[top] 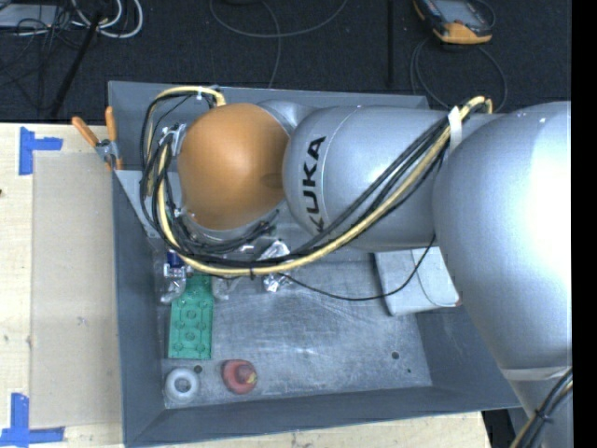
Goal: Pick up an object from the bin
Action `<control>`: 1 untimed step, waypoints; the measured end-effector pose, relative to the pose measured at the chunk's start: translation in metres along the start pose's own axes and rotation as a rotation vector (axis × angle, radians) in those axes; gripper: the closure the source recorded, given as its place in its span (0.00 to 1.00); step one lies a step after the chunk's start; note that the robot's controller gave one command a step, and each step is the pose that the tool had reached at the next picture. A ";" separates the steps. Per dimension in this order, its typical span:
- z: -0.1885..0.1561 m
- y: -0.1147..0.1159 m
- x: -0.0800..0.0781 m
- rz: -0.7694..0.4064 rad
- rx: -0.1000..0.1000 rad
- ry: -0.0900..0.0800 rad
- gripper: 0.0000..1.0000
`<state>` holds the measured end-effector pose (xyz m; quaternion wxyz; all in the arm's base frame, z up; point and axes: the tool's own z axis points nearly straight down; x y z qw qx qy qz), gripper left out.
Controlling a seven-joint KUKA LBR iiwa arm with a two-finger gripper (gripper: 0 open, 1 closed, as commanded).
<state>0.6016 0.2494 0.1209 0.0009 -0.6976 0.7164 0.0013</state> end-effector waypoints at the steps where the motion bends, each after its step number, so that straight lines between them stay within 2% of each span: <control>1: -0.083 -0.001 -0.002 0.006 0.008 -0.002 1.00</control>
Offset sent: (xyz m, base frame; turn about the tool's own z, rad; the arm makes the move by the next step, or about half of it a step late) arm 0.0000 0.0001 0.0781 0.0000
